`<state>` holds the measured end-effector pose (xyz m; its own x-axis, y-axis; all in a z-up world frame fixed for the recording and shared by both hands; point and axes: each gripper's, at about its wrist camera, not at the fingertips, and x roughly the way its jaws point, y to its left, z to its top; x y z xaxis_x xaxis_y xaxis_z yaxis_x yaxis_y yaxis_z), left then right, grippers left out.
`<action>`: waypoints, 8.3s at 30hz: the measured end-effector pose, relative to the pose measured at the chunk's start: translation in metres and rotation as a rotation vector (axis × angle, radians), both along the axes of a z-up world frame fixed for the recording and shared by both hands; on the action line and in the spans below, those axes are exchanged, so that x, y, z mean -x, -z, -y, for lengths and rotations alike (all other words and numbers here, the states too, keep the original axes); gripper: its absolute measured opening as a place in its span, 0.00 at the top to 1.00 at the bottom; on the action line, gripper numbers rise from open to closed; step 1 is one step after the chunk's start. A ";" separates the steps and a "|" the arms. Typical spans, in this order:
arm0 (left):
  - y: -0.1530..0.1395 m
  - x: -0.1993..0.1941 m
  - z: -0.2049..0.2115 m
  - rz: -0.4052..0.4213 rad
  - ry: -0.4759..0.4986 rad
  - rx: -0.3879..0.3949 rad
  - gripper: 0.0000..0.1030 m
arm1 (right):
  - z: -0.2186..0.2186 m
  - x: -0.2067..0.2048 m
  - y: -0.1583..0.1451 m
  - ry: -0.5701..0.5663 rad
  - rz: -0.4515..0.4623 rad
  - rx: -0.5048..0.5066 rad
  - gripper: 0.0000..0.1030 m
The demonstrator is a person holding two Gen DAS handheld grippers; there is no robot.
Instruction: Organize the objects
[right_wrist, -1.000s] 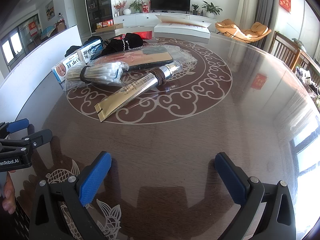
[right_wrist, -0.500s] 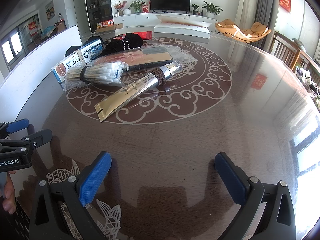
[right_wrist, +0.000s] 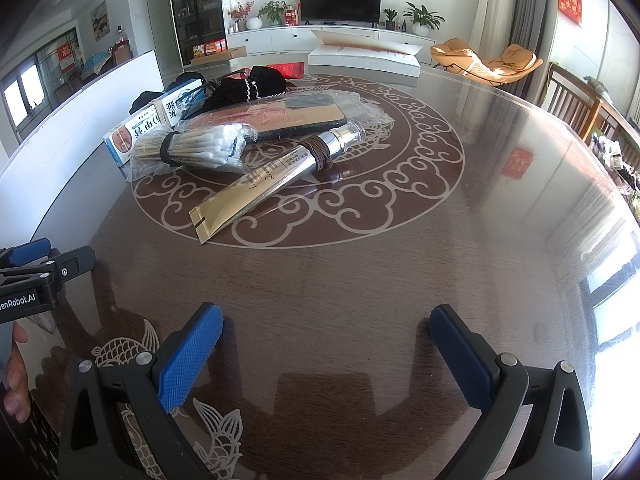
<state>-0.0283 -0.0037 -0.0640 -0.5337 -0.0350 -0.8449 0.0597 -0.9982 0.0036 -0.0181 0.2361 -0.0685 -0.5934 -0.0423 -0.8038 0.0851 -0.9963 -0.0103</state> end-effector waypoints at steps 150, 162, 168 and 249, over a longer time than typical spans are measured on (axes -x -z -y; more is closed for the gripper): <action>-0.102 -0.023 0.011 -0.253 0.151 -0.136 0.03 | 0.039 0.034 -0.020 -0.049 -0.028 0.018 0.00; -0.018 -0.008 -0.022 -0.063 0.138 -0.034 0.03 | 0.004 0.027 -0.002 0.066 0.006 0.021 0.00; -0.010 -0.003 -0.016 -0.033 0.103 -0.049 0.03 | 0.012 0.025 0.000 0.055 0.003 -0.001 0.00; -0.007 0.014 0.089 -0.028 -0.079 -0.520 0.56 | 0.013 0.025 0.000 0.056 0.003 -0.002 0.00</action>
